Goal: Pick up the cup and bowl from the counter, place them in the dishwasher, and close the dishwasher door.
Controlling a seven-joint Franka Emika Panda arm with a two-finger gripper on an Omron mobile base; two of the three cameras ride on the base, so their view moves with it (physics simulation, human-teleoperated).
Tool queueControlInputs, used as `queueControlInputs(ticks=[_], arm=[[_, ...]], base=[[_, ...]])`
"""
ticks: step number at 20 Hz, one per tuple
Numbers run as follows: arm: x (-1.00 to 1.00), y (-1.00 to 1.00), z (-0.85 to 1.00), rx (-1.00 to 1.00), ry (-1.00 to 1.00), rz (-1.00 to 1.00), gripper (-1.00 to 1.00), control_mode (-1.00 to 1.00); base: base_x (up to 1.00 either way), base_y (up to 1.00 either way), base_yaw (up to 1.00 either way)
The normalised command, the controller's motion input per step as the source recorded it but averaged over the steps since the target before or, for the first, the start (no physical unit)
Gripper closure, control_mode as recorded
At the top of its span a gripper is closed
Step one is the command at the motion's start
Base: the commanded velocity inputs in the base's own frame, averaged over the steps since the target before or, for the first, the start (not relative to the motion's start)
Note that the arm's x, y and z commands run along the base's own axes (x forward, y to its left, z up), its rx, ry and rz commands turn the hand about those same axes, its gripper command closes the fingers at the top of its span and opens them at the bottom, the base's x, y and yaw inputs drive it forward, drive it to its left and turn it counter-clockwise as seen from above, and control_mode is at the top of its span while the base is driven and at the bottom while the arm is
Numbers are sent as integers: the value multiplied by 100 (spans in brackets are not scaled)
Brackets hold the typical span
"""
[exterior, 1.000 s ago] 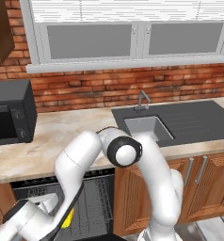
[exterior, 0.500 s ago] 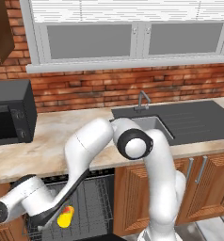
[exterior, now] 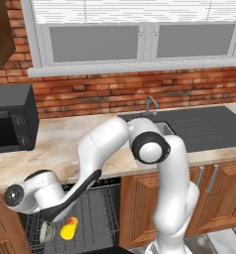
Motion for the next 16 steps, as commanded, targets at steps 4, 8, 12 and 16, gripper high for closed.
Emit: queueControlInputs(ticks=[4, 8, 12, 16], arm=[[2, 7, -9, 13, 20, 0, -100, -100], [0, 54, -5, -11, 15, 3, -100, -100], [0, 73, 0, -33, 14, 14, -100, -100], [-6, 86, 0, -45, 19, 22, -100, -100]], base=[[0, 0, 0], [0, 0, 0], [0, 0, 0], [0, 0, 0]])
